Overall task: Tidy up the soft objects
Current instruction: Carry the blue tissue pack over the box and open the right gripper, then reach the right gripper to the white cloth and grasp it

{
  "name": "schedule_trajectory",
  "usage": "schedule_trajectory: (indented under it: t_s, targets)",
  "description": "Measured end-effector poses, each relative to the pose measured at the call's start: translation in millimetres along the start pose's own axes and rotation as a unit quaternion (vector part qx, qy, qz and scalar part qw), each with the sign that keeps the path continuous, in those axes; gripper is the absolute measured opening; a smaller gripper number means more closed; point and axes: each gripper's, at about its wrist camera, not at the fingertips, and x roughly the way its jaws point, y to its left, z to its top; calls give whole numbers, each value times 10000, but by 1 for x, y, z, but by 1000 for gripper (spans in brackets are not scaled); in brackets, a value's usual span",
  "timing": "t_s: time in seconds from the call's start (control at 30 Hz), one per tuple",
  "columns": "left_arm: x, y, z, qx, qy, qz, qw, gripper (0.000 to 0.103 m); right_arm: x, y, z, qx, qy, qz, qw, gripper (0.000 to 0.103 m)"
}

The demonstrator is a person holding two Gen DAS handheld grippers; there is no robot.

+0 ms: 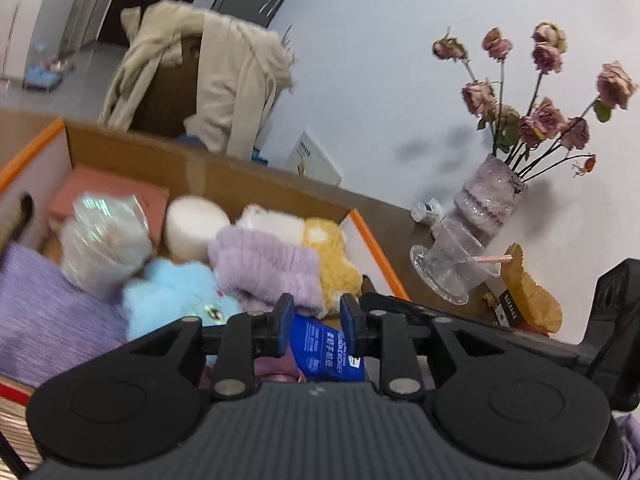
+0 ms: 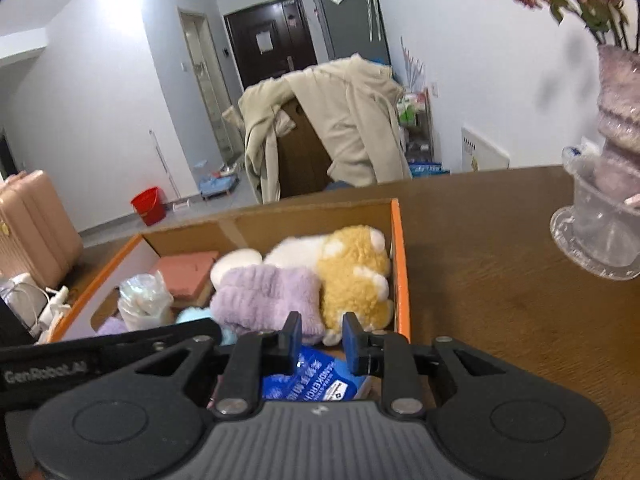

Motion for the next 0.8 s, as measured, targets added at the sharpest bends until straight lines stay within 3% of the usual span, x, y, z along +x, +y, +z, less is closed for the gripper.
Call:
schedule_trajectory:
  t_s: [0.13, 0.33, 0.47, 0.5, 0.6, 0.7, 0.8]
  targets:
    - [-40, -17, 1, 430, -291, 246, 9984, 28, -44, 7, 9, -201, -437, 91, 9988, 23]
    - [-123, -46, -44, 1233, -851, 436, 9877, 52, -131, 20, -12, -669, -969, 187, 9929, 39]
    - [-169, -59, -99, 1414, -993, 496, 9837, 65, -182, 22, -60, -704, -1285, 368, 9885, 55]
    - [-178, -62, -113, 1456, -1009, 529, 9828, 71, -192, 22, -75, -723, -1373, 351, 9873, 55]
    - [-205, -69, -159, 1632, -1031, 822, 9777, 74, -219, 22, -120, -766, -1422, 180, 9867, 56]
    - [-228, -72, -196, 1605, -958, 754, 9795, 82, -241, 22, -166, -727, -1401, 85, 9874, 59]
    - [-239, -77, -220, 1843, -833, 740, 9765, 83, -258, 22, -203, -705, -1300, 38, 9890, 63]
